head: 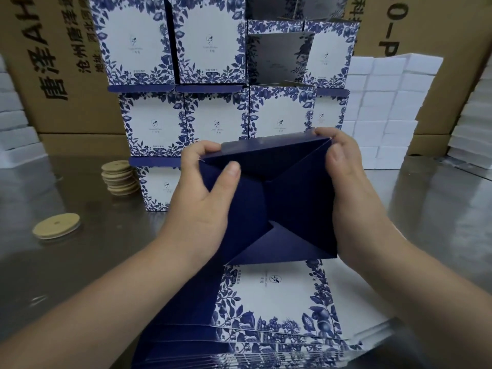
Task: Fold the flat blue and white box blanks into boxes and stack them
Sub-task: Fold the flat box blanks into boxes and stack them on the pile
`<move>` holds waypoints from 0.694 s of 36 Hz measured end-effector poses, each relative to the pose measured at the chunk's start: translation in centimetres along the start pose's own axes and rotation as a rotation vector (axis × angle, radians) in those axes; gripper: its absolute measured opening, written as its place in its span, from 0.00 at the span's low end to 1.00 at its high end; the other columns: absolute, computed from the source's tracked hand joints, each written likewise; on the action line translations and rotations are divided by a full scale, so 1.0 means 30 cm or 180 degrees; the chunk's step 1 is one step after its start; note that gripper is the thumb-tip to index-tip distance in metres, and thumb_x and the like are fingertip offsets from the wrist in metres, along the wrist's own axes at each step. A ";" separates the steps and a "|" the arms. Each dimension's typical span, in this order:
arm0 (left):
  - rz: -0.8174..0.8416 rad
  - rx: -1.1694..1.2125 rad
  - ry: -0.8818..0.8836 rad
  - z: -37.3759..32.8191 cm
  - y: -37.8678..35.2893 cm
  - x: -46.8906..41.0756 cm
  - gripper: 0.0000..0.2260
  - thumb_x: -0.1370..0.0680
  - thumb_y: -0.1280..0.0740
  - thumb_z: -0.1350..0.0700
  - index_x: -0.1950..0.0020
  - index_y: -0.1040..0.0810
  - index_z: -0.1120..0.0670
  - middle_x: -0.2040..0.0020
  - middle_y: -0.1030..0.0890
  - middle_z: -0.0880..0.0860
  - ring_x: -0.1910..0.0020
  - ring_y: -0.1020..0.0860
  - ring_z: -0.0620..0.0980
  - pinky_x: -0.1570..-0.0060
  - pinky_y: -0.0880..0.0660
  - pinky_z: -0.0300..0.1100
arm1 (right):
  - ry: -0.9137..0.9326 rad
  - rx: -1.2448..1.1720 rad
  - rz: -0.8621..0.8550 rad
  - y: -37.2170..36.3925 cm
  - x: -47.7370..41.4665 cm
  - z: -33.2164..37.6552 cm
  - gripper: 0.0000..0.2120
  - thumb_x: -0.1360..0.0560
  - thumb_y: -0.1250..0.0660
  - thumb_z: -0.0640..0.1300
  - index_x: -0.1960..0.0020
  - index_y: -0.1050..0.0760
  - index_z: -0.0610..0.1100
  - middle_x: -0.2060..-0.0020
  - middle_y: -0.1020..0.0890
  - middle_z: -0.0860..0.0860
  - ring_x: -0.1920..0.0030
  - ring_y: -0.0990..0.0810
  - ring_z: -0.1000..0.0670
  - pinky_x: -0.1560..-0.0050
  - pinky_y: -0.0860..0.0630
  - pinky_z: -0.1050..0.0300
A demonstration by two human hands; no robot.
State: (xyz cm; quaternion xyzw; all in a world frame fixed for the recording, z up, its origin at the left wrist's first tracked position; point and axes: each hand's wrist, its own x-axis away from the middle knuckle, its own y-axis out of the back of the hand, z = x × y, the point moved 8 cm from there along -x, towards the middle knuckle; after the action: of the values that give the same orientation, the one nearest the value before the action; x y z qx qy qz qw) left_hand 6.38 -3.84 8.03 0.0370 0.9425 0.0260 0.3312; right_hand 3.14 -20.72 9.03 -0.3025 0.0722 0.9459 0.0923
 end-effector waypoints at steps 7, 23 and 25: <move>0.0057 0.0332 -0.0097 -0.017 0.004 -0.010 0.15 0.34 0.36 0.37 0.54 0.29 0.45 0.46 0.24 0.47 0.49 0.26 0.49 0.41 0.29 0.59 | 0.0042 -0.0476 -0.0413 0.051 -0.001 0.016 0.13 0.29 0.44 0.60 0.66 0.24 0.60 0.55 0.21 0.60 0.47 0.23 0.53 0.40 0.29 0.49; 0.0458 -0.0875 -0.1300 -0.111 -0.031 0.020 0.23 0.33 0.37 0.50 0.40 0.40 0.37 0.39 0.32 0.38 0.47 0.25 0.39 0.46 0.30 0.34 | 0.0354 0.0092 -0.1000 0.168 -0.027 0.032 0.26 0.37 0.36 0.61 0.41 0.28 0.53 0.51 0.19 0.64 0.51 0.22 0.63 0.55 0.27 0.68; 0.0531 -0.0955 -0.1298 -0.119 -0.034 0.021 0.23 0.31 0.39 0.49 0.38 0.40 0.38 0.38 0.33 0.42 0.44 0.29 0.34 0.43 0.35 0.28 | 0.0297 0.0295 -0.0927 0.147 -0.027 0.037 0.36 0.37 0.39 0.64 0.31 0.33 0.51 0.40 0.23 0.56 0.43 0.24 0.57 0.46 0.27 0.60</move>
State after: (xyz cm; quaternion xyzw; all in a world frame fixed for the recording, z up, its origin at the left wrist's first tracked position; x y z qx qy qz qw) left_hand 3.61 -4.88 10.34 0.0695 0.8356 0.1847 0.5127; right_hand 2.20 -24.91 10.74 -0.3488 0.0753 0.9031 0.2388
